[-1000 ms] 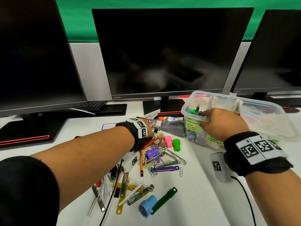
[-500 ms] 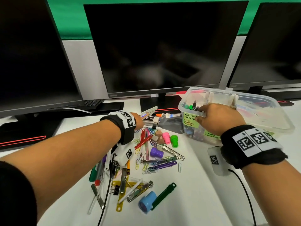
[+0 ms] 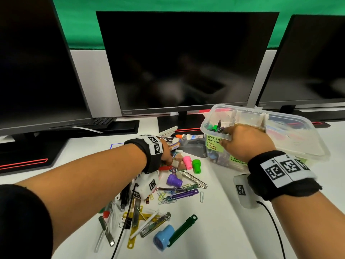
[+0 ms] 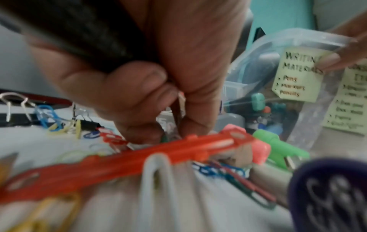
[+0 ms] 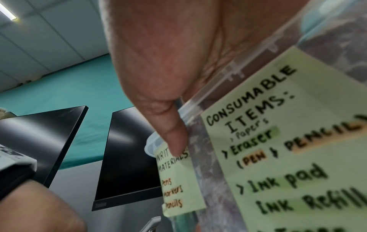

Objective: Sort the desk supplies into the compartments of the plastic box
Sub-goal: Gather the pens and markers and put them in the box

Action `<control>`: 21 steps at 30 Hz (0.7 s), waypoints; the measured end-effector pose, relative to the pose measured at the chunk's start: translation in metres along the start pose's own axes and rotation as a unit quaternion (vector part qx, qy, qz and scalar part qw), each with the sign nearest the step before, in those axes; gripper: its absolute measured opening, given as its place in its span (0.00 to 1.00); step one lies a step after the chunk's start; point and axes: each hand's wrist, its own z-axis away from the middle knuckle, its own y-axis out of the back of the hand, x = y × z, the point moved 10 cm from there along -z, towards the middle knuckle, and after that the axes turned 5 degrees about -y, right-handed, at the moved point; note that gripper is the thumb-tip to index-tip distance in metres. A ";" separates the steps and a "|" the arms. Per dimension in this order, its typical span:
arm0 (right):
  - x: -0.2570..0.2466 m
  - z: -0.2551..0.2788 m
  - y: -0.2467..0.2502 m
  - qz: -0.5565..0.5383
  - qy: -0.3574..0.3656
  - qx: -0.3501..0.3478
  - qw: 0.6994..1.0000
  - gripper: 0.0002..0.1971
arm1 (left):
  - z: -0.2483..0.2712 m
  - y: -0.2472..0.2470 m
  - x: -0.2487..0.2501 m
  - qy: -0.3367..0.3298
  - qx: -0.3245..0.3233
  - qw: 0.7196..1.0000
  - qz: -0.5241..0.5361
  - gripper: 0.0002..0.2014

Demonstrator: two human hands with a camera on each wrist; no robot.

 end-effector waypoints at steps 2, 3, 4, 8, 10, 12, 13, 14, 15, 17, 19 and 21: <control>0.001 -0.001 -0.001 -0.001 0.000 0.004 1.000 0.19 | -0.003 0.000 -0.006 0.010 0.001 0.998 0.059 0.11; 0.002 -0.002 -0.001 -0.002 0.000 0.006 1.000 0.18 | -0.004 0.003 -0.007 0.014 0.008 0.996 0.088 0.12; 0.002 -0.003 -0.001 -0.003 0.000 0.007 1.000 0.18 | -0.006 0.007 -0.008 0.015 0.021 0.993 0.118 0.12; 0.004 -0.006 -0.003 -0.002 0.002 0.010 1.000 0.18 | -0.009 0.036 -0.002 -0.021 0.082 0.980 0.182 0.12; 0.004 -0.007 -0.003 -0.004 0.004 0.011 1.000 0.18 | -0.011 0.045 0.002 -0.042 0.097 0.974 0.199 0.14; 0.004 -0.007 -0.004 -0.006 0.004 0.011 1.000 0.18 | -0.011 0.048 0.005 -0.057 0.097 0.976 0.187 0.13; 0.005 -0.007 -0.004 -0.008 0.004 0.012 1.000 0.18 | -0.011 0.050 0.007 -0.063 0.099 0.978 0.173 0.12; 0.005 -0.007 -0.004 -0.009 0.005 0.013 1.000 0.18 | -0.011 0.051 0.008 -0.068 0.104 0.979 0.159 0.12; 0.005 -0.008 -0.004 -0.010 0.005 0.014 1.000 0.18 | -0.012 0.052 0.009 -0.072 0.109 0.980 0.149 0.11; 0.005 -0.008 -0.004 -0.010 0.007 0.016 1.000 0.18 | -0.014 0.051 0.008 -0.076 0.112 0.980 0.143 0.11; 0.005 -0.008 -0.005 -0.010 0.010 0.017 1.000 0.19 | -0.017 0.049 0.008 -0.087 0.106 0.976 0.171 0.09; 0.004 -0.007 -0.004 -0.007 0.011 0.021 1.000 0.18 | -0.017 0.048 0.012 -0.108 0.095 0.965 0.220 0.06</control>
